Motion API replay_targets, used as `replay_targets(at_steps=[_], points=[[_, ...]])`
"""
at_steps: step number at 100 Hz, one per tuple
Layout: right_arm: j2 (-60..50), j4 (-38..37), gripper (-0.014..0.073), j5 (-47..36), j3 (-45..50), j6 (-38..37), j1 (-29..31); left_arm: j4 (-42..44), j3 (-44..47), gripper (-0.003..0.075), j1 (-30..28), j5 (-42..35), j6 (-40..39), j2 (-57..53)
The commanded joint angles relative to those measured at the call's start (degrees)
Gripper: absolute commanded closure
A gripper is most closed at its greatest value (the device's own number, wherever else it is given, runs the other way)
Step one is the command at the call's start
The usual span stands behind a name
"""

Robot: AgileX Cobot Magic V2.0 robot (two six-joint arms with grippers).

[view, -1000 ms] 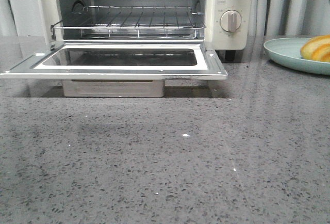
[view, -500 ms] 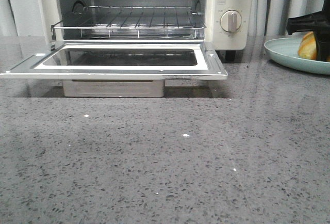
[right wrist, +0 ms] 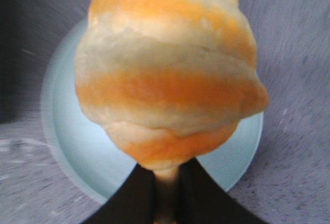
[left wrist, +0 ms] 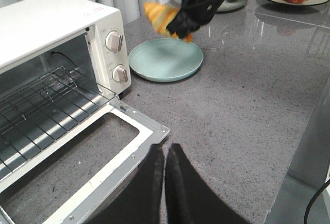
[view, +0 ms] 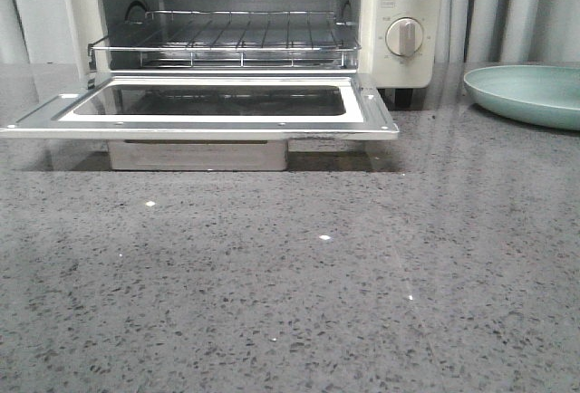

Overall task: Put bread in oven
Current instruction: 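Grasp the striped croissant on the blue plate with the right gripper, then carry the croissant with the right gripper into the oven over the rack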

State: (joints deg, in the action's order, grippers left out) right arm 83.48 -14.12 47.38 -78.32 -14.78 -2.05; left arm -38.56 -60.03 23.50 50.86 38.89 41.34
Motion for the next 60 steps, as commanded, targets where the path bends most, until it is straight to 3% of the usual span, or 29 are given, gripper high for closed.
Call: replay_targets(at_steps=[1,26,47,60], points=[[-8.98,-0.14,0.0661,-0.71,-1.59,4.32,-3.19,-2.22,-1.46,0.0742,-0.15,-3.79,-0.56,-0.35],[-20.72,10.90,0.0661,3.79,-1.59,11.83,-19.32,-0.67,-1.46,0.0742,1.43,-9.33,-0.56,-0.35],[-17.20,13.63,0.0661,0.95,-1.59,14.12,-32.01,2.73,-1.46,0.0742,5.36,-13.98,-0.56,-0.35],[-11.35,13.50,0.0661,-3.32,-1.59,15.12,-36.77,2.76,-1.46,0.0742,5.48,-13.99,-0.56,-0.35]])
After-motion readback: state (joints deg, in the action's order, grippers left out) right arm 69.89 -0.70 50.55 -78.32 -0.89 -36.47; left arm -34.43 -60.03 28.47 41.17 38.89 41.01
